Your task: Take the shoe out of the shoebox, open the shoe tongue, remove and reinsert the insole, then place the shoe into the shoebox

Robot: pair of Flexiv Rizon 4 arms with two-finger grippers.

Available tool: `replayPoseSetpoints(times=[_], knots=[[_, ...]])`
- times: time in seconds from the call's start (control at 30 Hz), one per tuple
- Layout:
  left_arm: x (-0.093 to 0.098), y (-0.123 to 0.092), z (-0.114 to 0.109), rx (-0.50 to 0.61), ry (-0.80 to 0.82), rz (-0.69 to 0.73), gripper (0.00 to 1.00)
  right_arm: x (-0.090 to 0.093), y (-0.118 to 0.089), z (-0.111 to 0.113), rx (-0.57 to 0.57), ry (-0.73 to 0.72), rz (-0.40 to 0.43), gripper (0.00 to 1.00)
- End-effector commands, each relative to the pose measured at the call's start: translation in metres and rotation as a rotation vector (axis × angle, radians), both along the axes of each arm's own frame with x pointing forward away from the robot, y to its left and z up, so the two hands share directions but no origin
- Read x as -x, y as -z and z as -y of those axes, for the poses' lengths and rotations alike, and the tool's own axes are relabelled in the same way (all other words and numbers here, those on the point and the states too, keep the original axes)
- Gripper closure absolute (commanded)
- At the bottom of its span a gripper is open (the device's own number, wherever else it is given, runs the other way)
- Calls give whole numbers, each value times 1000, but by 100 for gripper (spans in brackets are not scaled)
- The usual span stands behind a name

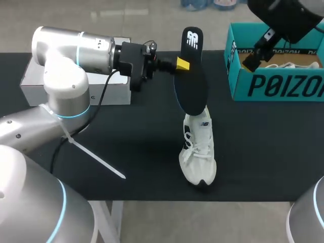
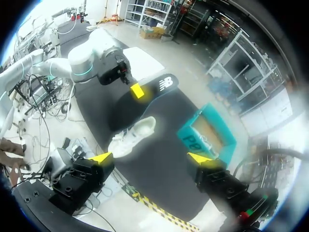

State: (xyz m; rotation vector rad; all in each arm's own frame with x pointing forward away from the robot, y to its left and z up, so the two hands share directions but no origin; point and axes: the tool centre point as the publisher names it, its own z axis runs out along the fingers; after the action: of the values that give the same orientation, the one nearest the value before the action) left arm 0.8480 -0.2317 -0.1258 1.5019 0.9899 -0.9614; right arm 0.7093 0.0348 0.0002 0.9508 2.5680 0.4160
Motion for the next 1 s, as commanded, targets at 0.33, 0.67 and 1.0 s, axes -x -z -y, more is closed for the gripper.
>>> replayPoseSetpoints(times=[0.33, 0.67, 1.0], knots=[[0, 1, 1, 1, -2, 2, 100, -2, -1, -1, 1, 1, -5, 0], [0, 1, 1, 1, -2, 2, 100, -6, 5, 5, -50, -22, -32, 0], [0, 1, 1, 1, -2, 2, 100, -25, 40, 10, -431, -103, -242, 0]])
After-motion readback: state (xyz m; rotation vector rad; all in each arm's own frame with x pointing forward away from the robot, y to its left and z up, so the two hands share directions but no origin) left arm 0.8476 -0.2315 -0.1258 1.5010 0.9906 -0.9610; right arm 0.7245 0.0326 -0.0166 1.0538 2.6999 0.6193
